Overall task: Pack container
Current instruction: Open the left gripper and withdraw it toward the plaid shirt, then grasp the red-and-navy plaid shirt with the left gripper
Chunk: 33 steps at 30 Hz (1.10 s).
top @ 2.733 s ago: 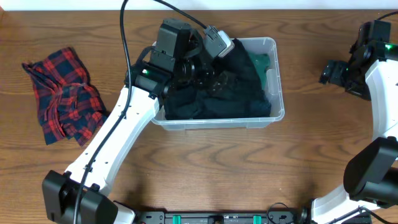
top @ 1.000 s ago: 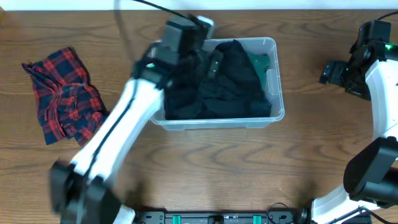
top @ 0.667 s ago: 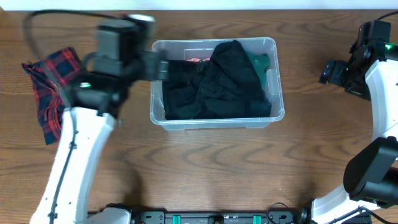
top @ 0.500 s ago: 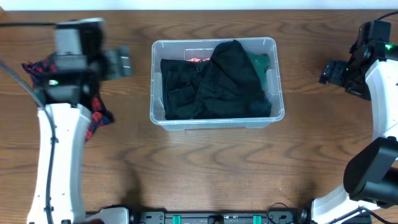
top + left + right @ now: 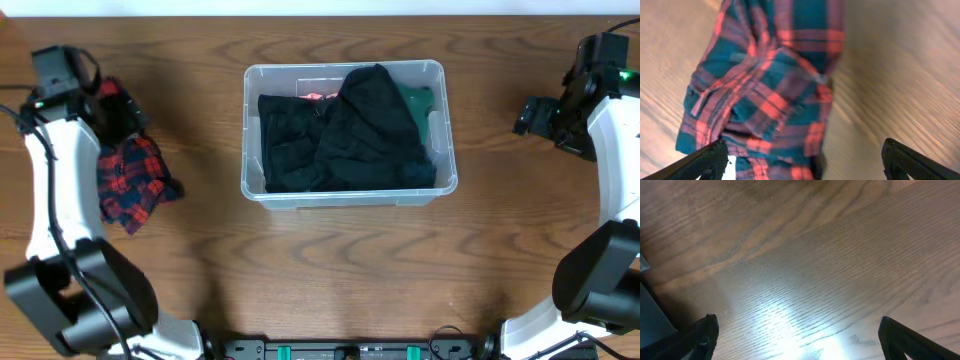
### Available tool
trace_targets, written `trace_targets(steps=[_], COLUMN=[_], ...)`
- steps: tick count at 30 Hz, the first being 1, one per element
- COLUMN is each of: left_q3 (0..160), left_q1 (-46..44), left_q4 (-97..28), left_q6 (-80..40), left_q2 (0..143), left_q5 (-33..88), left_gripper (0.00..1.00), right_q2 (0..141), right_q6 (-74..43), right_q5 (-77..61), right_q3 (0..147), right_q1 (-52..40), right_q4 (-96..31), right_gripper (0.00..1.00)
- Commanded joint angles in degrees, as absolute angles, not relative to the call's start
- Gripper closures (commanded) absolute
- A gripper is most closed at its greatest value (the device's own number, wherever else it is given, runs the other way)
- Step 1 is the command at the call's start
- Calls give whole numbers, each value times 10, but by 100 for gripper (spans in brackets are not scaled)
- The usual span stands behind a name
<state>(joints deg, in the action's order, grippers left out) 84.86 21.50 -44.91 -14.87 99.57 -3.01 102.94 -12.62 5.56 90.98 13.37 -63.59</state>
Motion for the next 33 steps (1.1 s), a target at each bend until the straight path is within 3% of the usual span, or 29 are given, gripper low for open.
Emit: trace_targets(steps=[1, 12, 22, 33], left_q3=[850, 850, 850, 850], left_q1=[246, 351, 446, 455], left_q4=[-445, -365, -298, -243], left_q6=[-179, -149, -85, -10], left_q2=[1016, 1035, 1120, 1209], left_q5=[-37, 8, 170, 268], left_gripper=[2, 2, 2, 2], right_q2=[1034, 1034, 1034, 1034], right_q6=[-133, -133, -133, -133], right_q5=[55, 55, 55, 55], right_q3=[911, 911, 911, 911], right_q1=[135, 135, 134, 135], right_q4=[-637, -637, -637, -637], right_gripper=[1, 1, 1, 1])
